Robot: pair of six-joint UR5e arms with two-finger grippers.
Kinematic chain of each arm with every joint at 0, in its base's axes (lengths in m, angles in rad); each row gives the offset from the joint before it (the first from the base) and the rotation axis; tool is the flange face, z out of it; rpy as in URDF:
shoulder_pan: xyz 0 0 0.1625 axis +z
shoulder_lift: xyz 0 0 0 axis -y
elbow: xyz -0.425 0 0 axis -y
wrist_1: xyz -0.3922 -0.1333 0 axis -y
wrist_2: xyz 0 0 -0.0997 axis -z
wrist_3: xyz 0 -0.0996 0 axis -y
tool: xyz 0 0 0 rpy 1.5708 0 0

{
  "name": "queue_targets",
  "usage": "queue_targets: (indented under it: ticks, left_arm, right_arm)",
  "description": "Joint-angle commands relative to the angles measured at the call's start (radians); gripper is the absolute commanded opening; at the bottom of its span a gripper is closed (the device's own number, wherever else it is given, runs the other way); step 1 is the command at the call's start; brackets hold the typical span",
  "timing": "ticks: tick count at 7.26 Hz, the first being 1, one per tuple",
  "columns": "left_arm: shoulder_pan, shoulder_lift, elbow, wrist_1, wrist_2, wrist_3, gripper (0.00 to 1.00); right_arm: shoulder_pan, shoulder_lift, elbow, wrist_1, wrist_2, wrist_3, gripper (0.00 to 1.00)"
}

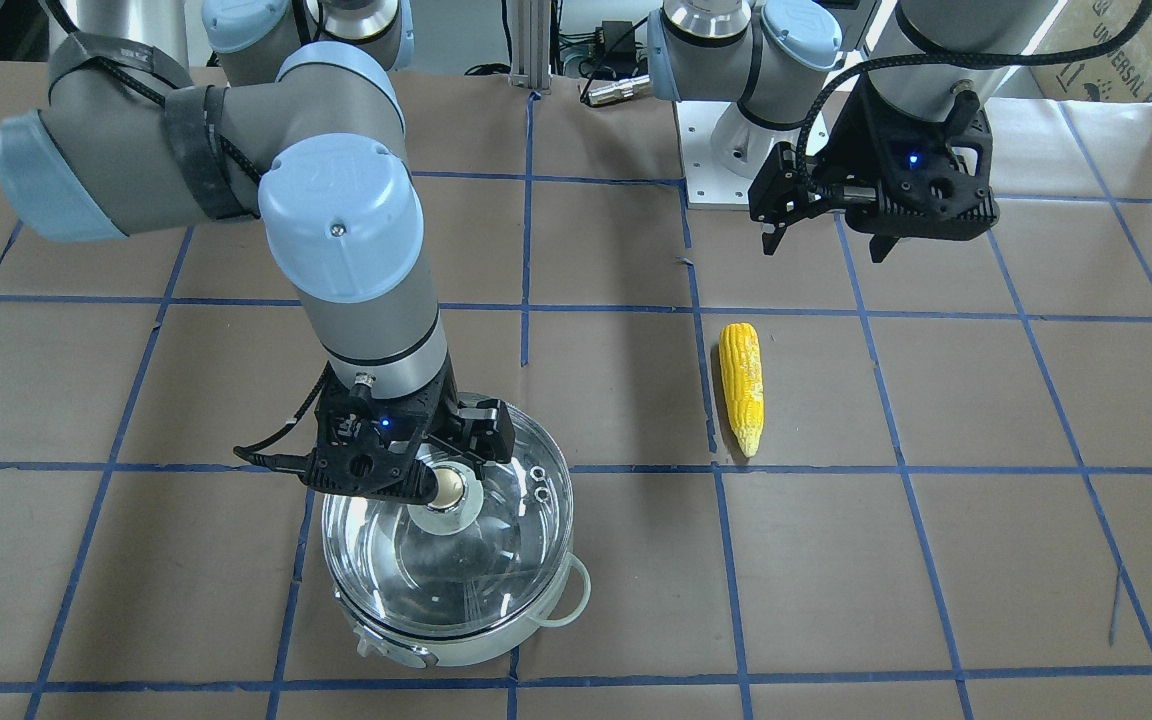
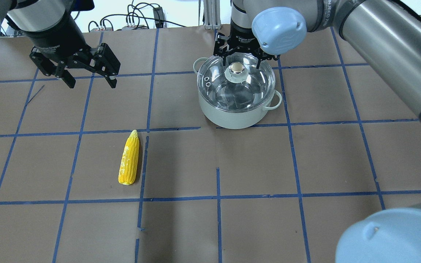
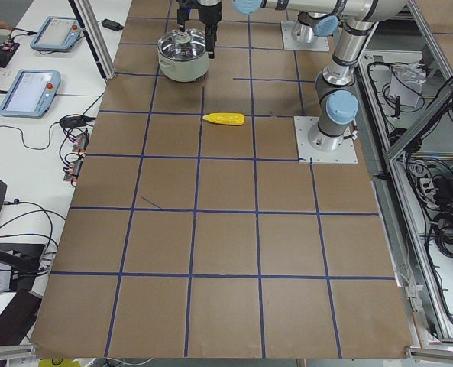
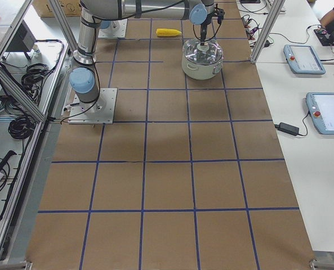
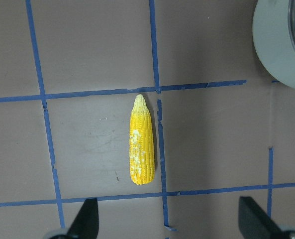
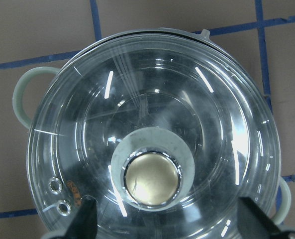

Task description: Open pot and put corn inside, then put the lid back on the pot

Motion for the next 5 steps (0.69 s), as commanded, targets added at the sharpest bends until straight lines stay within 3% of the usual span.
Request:
queue_targets:
  ticks: [1, 5]
  left_arm:
    - [0.0, 0.0, 0.0, 0.0, 0.0, 0.0, 1.0]
    - [0.0, 0.0, -0.002, 0.0, -0.002, 0.0, 1.0]
  right_arm:
    - [0.003, 0.024, -0.001, -0.028, -0.001, -0.001, 0.99]
    - [0.003, 0.068, 0.001, -0.069, -0.004, 0.001, 0.99]
